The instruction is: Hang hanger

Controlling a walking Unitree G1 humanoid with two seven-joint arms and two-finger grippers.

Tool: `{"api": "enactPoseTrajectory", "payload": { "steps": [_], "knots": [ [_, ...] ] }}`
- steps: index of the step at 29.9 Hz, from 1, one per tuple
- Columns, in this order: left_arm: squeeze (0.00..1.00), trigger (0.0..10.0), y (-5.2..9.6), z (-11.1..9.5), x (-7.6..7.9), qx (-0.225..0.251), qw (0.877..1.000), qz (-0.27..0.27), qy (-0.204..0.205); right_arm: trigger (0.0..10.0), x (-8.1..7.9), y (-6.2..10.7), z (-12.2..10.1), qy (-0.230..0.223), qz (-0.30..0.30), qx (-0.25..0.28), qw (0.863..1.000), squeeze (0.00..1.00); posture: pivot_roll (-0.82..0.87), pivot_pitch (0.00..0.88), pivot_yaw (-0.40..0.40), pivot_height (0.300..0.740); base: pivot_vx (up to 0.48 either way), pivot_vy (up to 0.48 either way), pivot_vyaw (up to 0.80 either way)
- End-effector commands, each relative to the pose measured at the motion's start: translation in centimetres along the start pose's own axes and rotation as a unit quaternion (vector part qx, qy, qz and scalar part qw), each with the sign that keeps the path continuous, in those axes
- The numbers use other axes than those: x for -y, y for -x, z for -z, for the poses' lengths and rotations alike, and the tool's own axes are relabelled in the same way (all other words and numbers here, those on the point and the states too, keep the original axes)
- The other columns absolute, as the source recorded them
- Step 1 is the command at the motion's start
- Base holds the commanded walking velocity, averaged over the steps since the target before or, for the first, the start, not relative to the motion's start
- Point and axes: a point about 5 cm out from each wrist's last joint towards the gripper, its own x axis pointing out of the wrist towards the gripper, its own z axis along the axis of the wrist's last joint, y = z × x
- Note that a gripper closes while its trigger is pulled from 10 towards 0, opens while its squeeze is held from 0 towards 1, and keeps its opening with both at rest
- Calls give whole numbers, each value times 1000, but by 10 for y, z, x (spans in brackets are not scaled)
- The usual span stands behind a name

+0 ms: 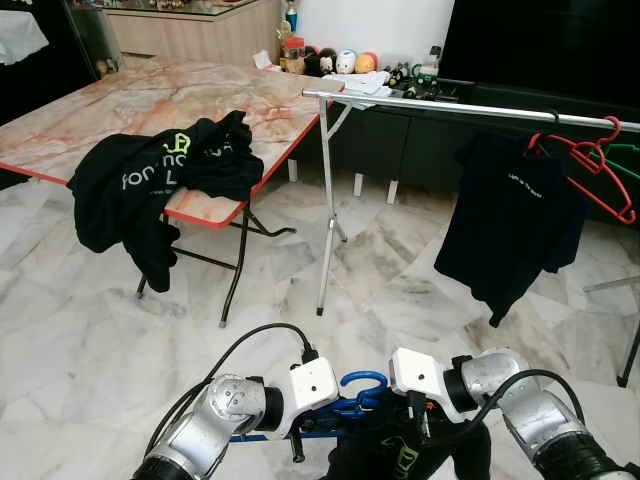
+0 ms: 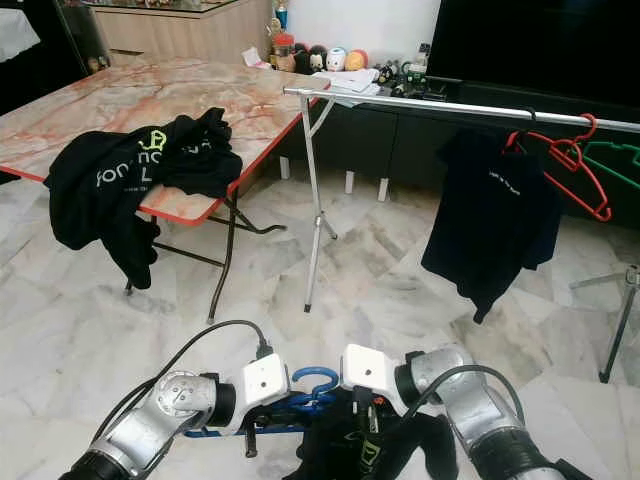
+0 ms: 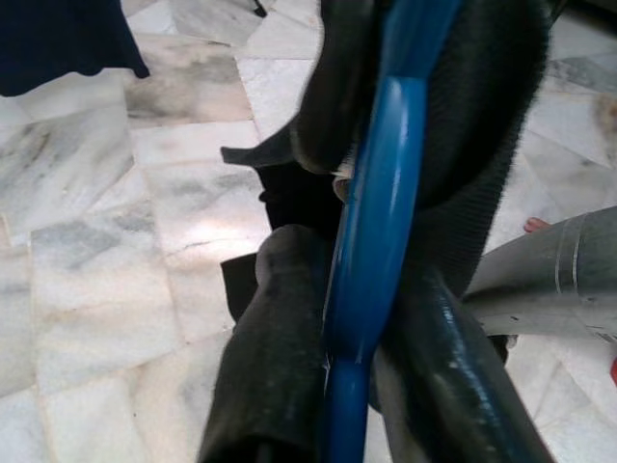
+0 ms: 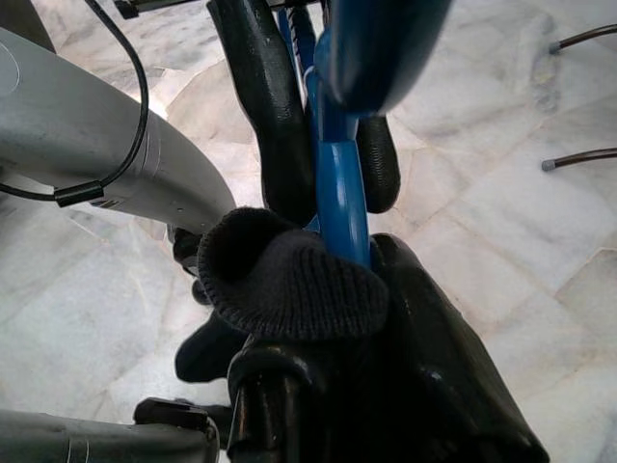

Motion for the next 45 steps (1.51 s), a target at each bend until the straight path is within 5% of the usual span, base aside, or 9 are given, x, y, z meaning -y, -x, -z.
{"api": "enactPoseTrajectory", "payload": {
  "steps": [1, 21, 22, 26, 27, 28, 29, 36, 45],
  "knots": [
    [0, 0, 2, 3, -2, -4, 1000, -10, 11, 10000, 1, 0, -11, 9, 6, 36, 999, 0, 37, 61, 15, 740, 0, 0, 0],
    [0, 0, 4, 3, -3, -3, 1000, -8, 13, 10000, -2, 1, -14, -28, 3, 100, 995, 0, 40, 75, 13, 740, 0, 0, 0],
    [0, 0, 4, 3, -3, -3, 1000, -8, 14, 10000, -2, 1, -14, -30, 1, 103, 994, 1000, 42, 75, 13, 740, 0, 0, 0],
    [0, 0, 4, 3, -3, -1, 1000, -11, 15, 10000, -2, 2, -16, -31, 7, 118, 993, 996, 42, 76, 12, 740, 0, 0, 0],
    [0, 0, 4, 2, -3, 0, 1000, -11, 15, 10000, -2, 2, -16, -33, 9, 123, 992, 408, 43, 76, 12, 740, 0, 0, 0],
    [0, 0, 4, 2, -3, 0, 1000, -11, 15, 10000, -2, 3, -17, -36, 10, 126, 991, 408, 43, 76, 12, 740, 0, 0, 0],
    [0, 0, 4, 3, -3, 0, 1000, -11, 15, 10000, -3, 3, -18, -39, 6, 139, 990, 0, 43, 77, 13, 740, 0, 0, 0],
    [0, 0, 4, 2, -3, -1, 1000, -11, 15, 10000, -6, 3, -17, -60, 10, 169, 984, 0, 45, 79, 11, 740, 0, 0, 0],
    [0, 0, 4, 2, -2, 2, 1000, -10, 18, 10000, -10, 18, -19, -141, 52, 300, 942, 0, 41, 83, 12, 740, 0, 0, 0]
  ]
}}
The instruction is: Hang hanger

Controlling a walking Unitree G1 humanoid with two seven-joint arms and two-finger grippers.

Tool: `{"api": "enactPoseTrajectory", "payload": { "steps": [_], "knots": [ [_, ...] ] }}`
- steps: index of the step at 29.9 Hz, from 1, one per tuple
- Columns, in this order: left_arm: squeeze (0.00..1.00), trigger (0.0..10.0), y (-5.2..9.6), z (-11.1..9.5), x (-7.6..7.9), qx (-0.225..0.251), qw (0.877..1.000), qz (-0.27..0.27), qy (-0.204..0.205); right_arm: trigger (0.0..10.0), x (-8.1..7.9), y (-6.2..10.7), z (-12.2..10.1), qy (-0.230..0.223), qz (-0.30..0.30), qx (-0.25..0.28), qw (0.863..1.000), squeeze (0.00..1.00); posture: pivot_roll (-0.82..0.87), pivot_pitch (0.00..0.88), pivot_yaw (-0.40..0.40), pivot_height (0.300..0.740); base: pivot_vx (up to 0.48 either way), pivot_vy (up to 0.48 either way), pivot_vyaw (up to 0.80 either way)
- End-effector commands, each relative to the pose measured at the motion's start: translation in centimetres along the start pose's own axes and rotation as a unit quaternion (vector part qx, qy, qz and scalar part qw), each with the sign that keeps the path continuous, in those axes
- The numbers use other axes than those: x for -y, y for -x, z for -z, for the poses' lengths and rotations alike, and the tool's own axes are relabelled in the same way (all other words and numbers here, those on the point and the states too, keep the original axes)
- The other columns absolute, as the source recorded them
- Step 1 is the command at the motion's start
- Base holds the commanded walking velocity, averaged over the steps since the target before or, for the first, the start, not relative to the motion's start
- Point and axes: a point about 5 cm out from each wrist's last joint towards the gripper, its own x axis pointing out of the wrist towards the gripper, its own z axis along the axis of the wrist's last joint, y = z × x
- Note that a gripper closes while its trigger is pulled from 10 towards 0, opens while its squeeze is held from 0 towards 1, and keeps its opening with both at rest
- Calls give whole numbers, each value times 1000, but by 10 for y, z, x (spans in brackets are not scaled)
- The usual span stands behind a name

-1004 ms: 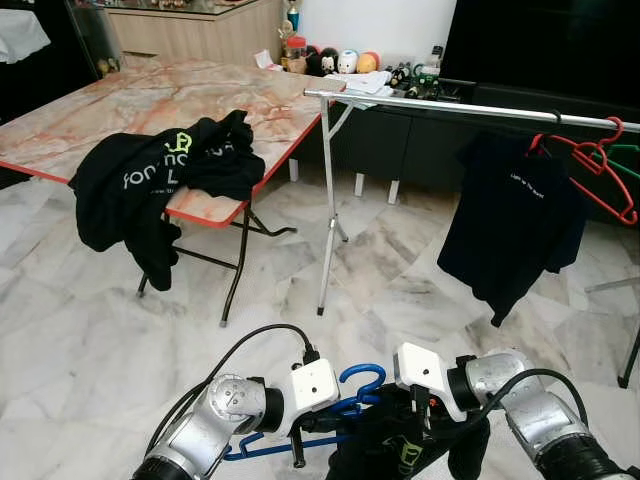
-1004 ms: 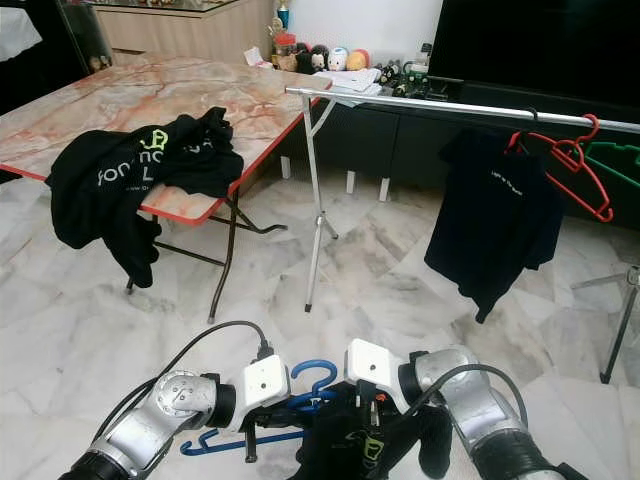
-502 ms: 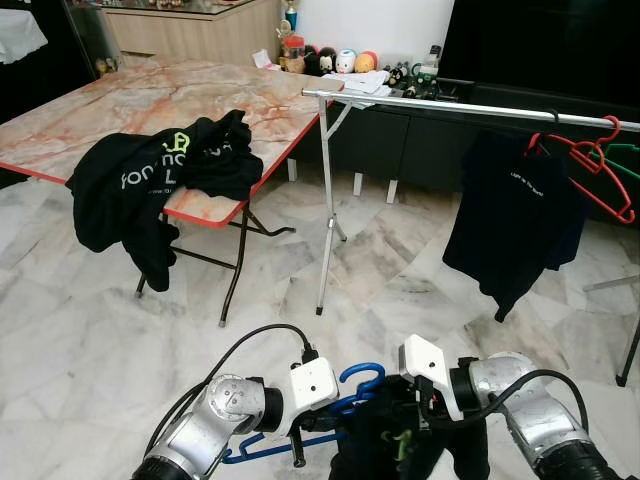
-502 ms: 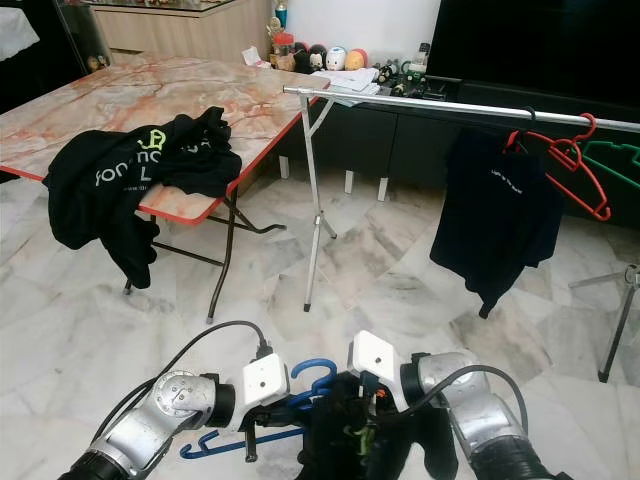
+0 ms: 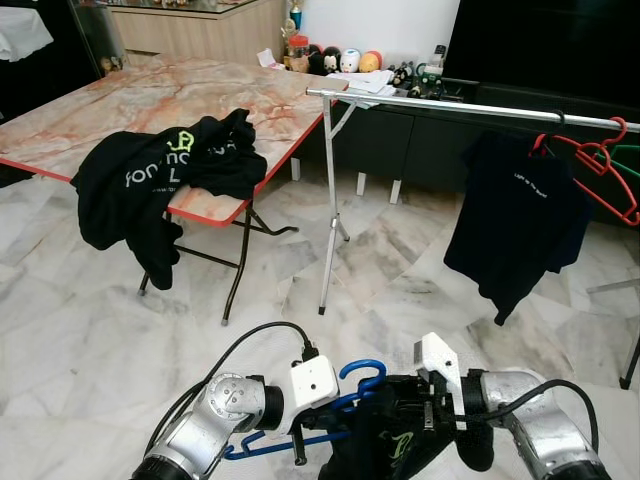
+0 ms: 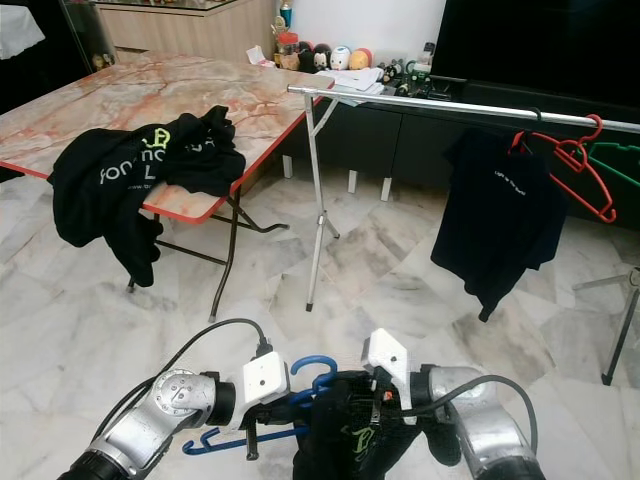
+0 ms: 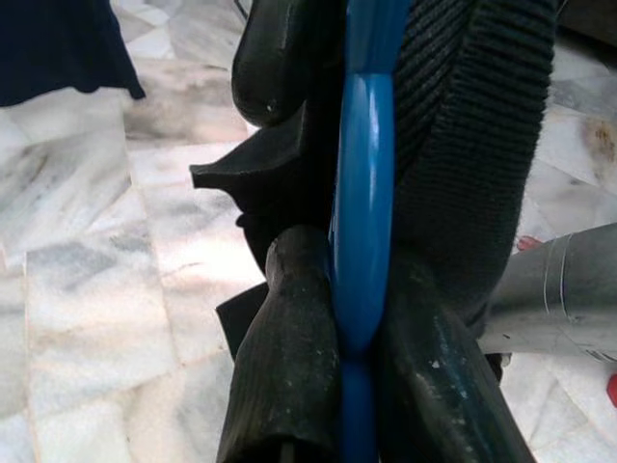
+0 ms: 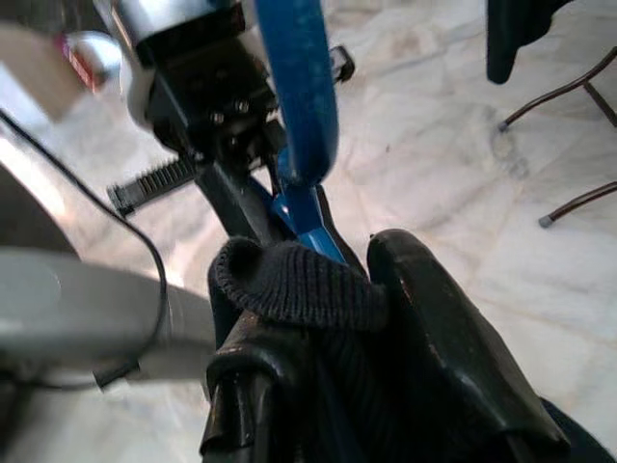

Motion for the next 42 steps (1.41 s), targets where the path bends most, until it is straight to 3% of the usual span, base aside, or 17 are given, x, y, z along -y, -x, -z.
{"api": "enactPoseTrajectory", "payload": {
  "steps": [1, 6, 8, 11, 25, 32, 33, 34, 42],
  "knots": [
    [0, 0, 2, 10, -1, -17, 999, -18, 21, 10000, -3, -1, -27, 4, -11, 112, 994, 0, 41, 83, 12, 740, 0, 0, 0],
    [0, 0, 2, 9, 0, -17, 1000, -14, 22, 10000, -10, 5, -20, -11, -22, 113, 993, 0, 43, 85, 12, 740, 0, 0, 0],
    [0, 0, 3, 12, 1, -25, 999, -8, 21, 10000, -15, 11, -5, -5, -29, 49, 998, 0, 39, 86, 14, 740, 0, 0, 0],
    [0, 0, 5, 15, 3, -37, 999, 3, 17, 10000, -18, 18, -2, -5, -44, 28, 999, 0, 39, 86, 14, 740, 0, 0, 0],
    [0, 0, 8, 17, 4, -47, 999, 19, 20, 10000, -22, 22, -18, -5, -105, 58, 993, 0, 47, 80, 15, 740, 0, 0, 0],
    [0, 0, 9, 18, 3, -46, 999, 10, 20, 10000, -18, 19, -16, -8, -83, 69, 994, 0, 51, 79, 12, 740, 0, 0, 0],
    [0, 0, 9, 17, 3, -44, 999, 6, 21, 3686, -15, 17, -18, -13, -66, 88, 994, 0, 54, 80, 12, 740, 0, 0, 0],
    [0, 0, 9, 17, 3, -43, 999, 3, 21, 0, -13, 16, -20, -26, -49, 120, 991, 0, 54, 82, 13, 740, 0, 0, 0],
    [0, 0, 10, 18, 2, -43, 999, -2, 28, 0, -9, 19, -29, -58, -1, 197, 979, 0, 50, 86, 14, 740, 0, 0, 0]
  ]
}}
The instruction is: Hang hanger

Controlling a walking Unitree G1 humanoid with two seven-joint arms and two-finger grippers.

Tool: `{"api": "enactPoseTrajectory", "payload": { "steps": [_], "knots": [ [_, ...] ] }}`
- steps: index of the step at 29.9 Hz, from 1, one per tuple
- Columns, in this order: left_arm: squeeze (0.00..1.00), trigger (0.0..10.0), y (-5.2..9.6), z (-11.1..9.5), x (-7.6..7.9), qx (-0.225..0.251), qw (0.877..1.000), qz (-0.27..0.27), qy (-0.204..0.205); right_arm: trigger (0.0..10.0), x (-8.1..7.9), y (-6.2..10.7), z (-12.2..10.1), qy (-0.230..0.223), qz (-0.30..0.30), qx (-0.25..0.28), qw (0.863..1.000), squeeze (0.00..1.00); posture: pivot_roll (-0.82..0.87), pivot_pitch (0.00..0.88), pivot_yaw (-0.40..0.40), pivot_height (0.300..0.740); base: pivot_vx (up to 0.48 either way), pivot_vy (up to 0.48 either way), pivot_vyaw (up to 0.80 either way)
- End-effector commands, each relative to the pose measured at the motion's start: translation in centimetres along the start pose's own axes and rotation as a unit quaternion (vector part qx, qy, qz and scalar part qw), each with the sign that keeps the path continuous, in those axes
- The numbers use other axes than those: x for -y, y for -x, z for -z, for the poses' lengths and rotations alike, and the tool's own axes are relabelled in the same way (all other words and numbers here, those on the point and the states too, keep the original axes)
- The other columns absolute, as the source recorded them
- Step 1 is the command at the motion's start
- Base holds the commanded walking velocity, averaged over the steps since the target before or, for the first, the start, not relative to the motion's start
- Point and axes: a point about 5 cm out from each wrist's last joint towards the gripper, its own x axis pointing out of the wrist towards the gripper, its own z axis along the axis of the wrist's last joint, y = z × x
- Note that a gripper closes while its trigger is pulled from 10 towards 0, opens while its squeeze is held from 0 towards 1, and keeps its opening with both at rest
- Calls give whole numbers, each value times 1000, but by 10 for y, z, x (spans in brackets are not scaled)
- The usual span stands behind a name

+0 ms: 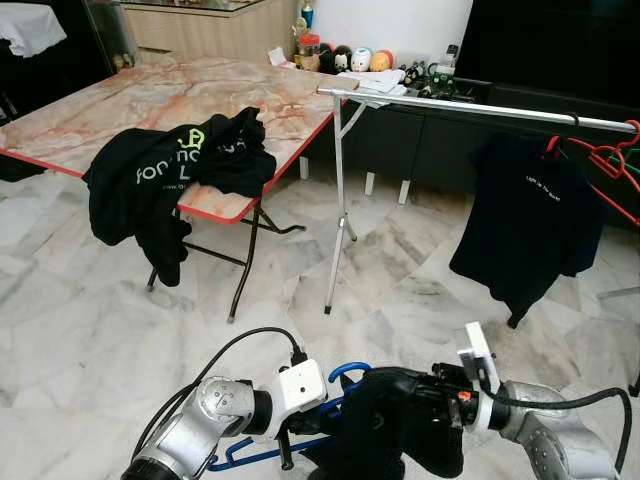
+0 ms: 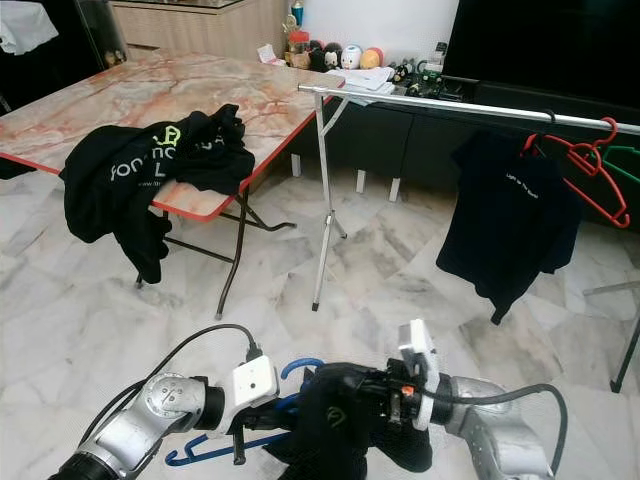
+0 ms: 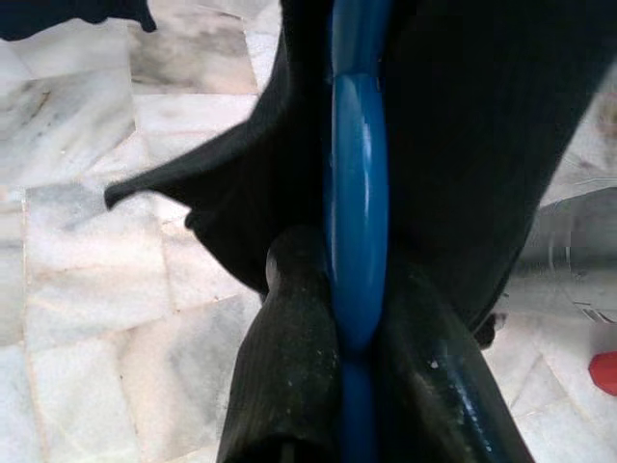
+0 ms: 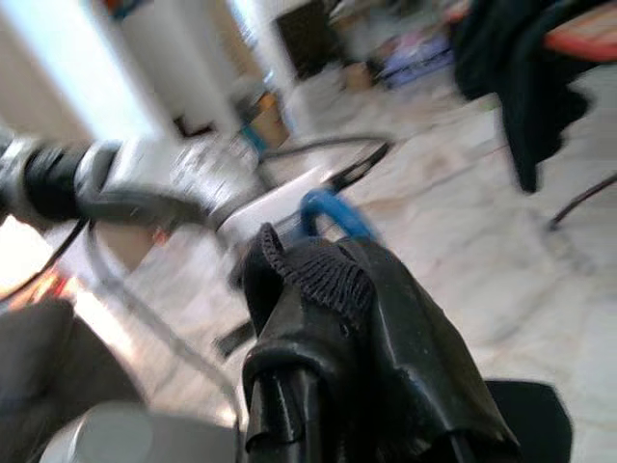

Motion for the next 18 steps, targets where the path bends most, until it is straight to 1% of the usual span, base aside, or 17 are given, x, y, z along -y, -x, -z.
{"api": "enactPoseTrajectory", "payload": {
  "steps": [1, 3, 4, 8, 10, 14, 16, 18],
  "knots": [
    [0, 0, 0, 2, 2, -6, 1000, 6, 0, 0, 1, 2, -14, 16, 11, 39, 999, 0, 51, 86, 14, 740, 0, 0, 0],
    [0, 0, 0, 2, 2, -6, 1000, 5, 0, 0, 0, 2, -15, 13, 12, 45, 999, 0, 50, 85, 14, 740, 0, 0, 0],
    [0, 0, 1, 2, 2, -6, 1000, 4, 2, 0, 0, 2, -16, 12, 21, 54, 998, 0, 49, 86, 13, 740, 0, 0, 0],
    [0, 0, 2, 4, 1, -9, 1000, 1, 3, 0, 4, 3, -15, 13, 50, 59, 997, 0, 47, 85, 11, 740, 0, 0, 0],
    [0, 0, 3, 5, 1, -9, 1000, -2, 6, 0, 6, 4, -18, 6, 67, 79, 995, 0, 48, 85, 9, 740, 0, 0, 0],
    [0, 0, 3, 5, 1, -8, 1000, -3, 9, 0, 4, 5, -24, -4, 60, 108, 992, 0, 49, 84, 8, 740, 0, 0, 0],
    [0, 0, 3, 5, 1, -8, 1000, -3, 9, 0, 3, 5, -24, -5, 60, 110, 992, 0, 49, 84, 8, 740, 0, 0, 0],
    [0, 0, 3, 5, 1, -6, 1000, -5, 11, 0, 5, 7, -27, -9, 76, 125, 989, 0, 48, 86, 5, 740, 0, 0, 0]
  ]
}}
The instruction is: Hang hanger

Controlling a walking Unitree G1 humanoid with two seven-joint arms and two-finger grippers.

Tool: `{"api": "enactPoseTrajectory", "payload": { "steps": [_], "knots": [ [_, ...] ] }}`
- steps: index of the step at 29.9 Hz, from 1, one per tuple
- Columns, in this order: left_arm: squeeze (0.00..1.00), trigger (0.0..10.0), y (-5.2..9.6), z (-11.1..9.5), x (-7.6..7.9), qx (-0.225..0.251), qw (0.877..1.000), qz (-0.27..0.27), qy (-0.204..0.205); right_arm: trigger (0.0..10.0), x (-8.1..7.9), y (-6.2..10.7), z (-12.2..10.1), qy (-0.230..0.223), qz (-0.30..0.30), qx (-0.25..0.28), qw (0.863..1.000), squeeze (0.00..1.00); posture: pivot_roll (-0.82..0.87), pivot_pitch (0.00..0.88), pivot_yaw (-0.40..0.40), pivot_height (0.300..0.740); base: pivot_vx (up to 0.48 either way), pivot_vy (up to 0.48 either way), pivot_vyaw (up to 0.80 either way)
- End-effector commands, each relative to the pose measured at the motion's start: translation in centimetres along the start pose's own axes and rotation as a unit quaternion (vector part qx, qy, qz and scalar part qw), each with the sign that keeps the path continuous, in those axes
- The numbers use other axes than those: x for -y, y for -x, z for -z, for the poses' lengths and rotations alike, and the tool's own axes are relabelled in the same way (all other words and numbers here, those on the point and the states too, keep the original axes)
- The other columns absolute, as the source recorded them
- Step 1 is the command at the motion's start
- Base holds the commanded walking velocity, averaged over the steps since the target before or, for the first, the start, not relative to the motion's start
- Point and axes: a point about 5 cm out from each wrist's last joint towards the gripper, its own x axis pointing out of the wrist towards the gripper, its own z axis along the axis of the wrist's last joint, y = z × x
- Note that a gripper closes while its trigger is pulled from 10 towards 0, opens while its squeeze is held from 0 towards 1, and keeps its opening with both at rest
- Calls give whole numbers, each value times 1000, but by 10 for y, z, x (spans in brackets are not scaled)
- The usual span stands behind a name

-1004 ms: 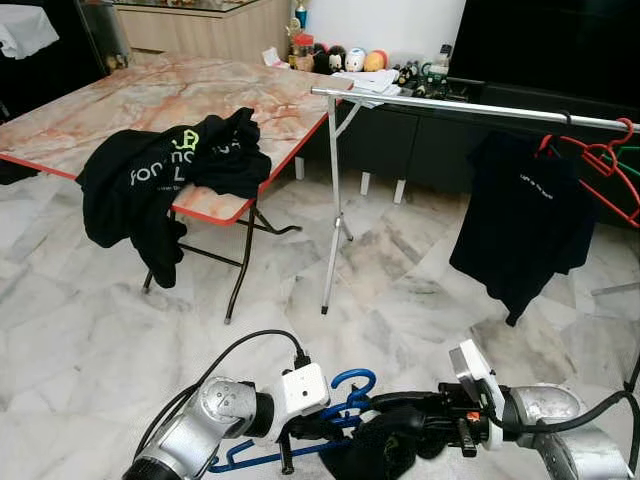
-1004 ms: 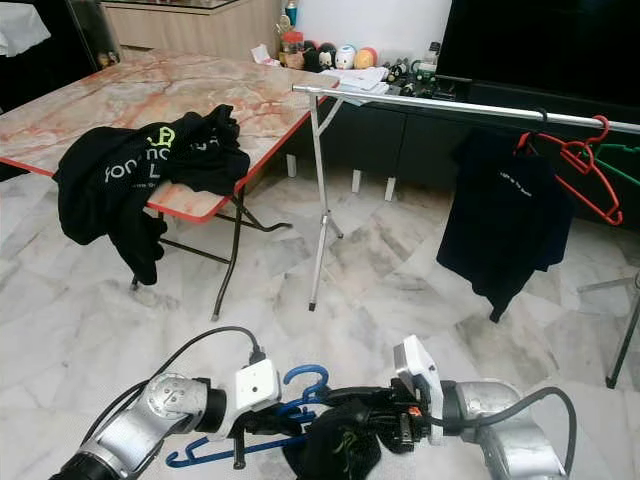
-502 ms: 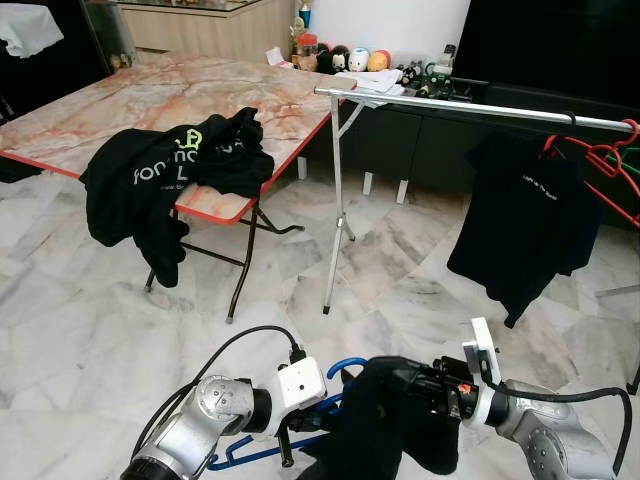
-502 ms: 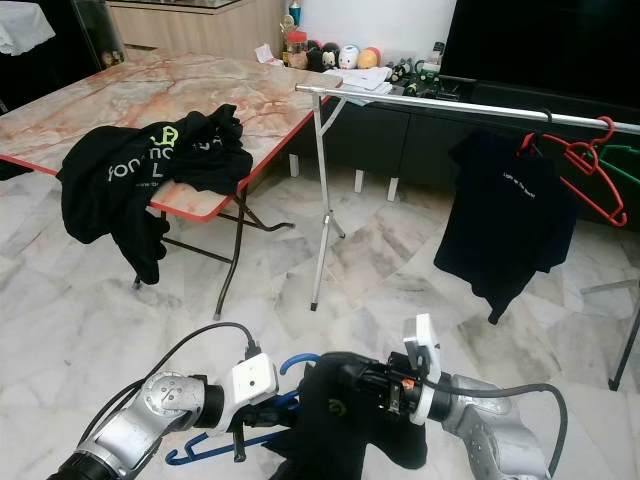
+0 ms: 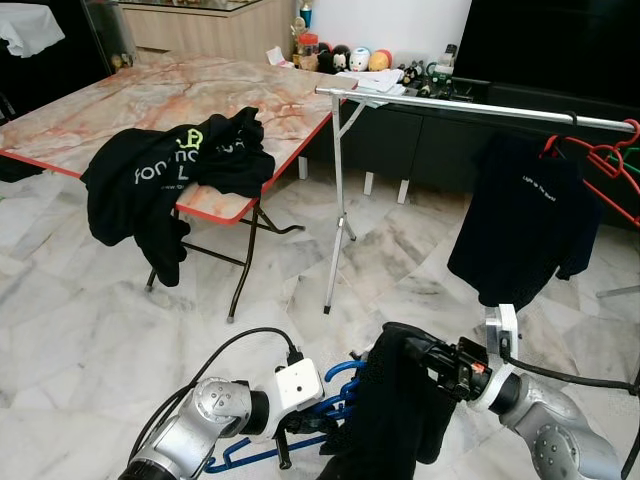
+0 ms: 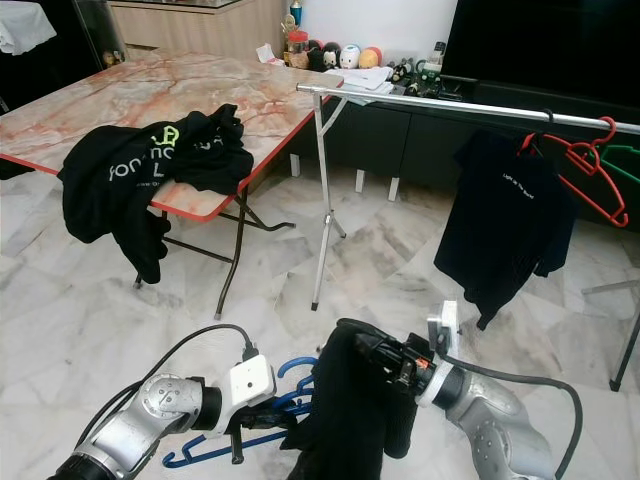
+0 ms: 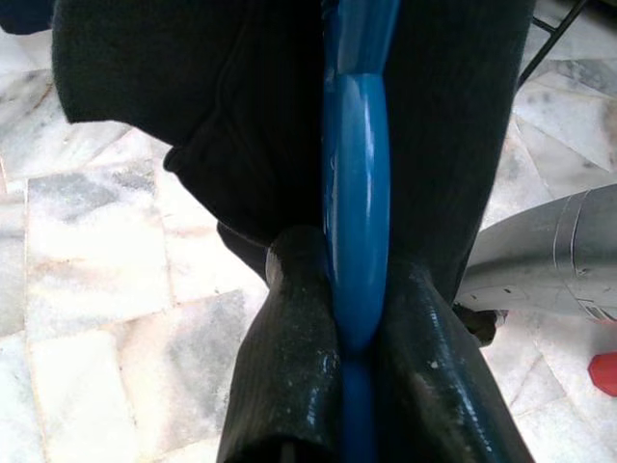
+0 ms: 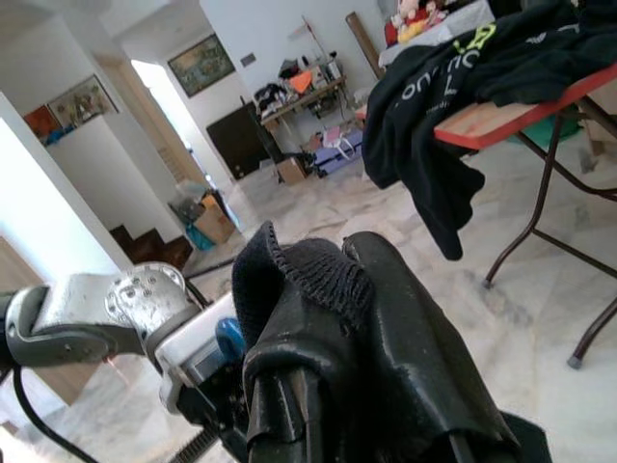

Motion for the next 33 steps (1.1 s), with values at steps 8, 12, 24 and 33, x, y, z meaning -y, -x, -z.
{"api": "enactPoseTrajectory", "payload": {
  "steps": [8, 12, 24, 33],
  "knots": [
    [0, 0, 1, 1, 1, 5, 1000, -9, 11, 0, 9, 0, -13, 7, 67, 57, 996, 0, 46, 87, 1, 740, 0, 0, 0],
    [0, 0, 6, 10, -1, 4, 999, -41, 24, 0, 17, 4, -12, 12, 156, 88, 984, 0, 48, 88, 1, 740, 0, 0, 0],
    [0, 0, 25, 33, -7, -1, 988, -143, 60, 0, 24, 18, -30, 4, 300, 223, 927, 0, 46, 81, 28, 740, 0, 0, 0],
    [0, 0, 35, 61, -19, -19, 950, -293, 104, 0, 27, 30, -27, 30, 420, 217, 881, 0, 51, 72, 35, 740, 0, 0, 0]
  ]
}}
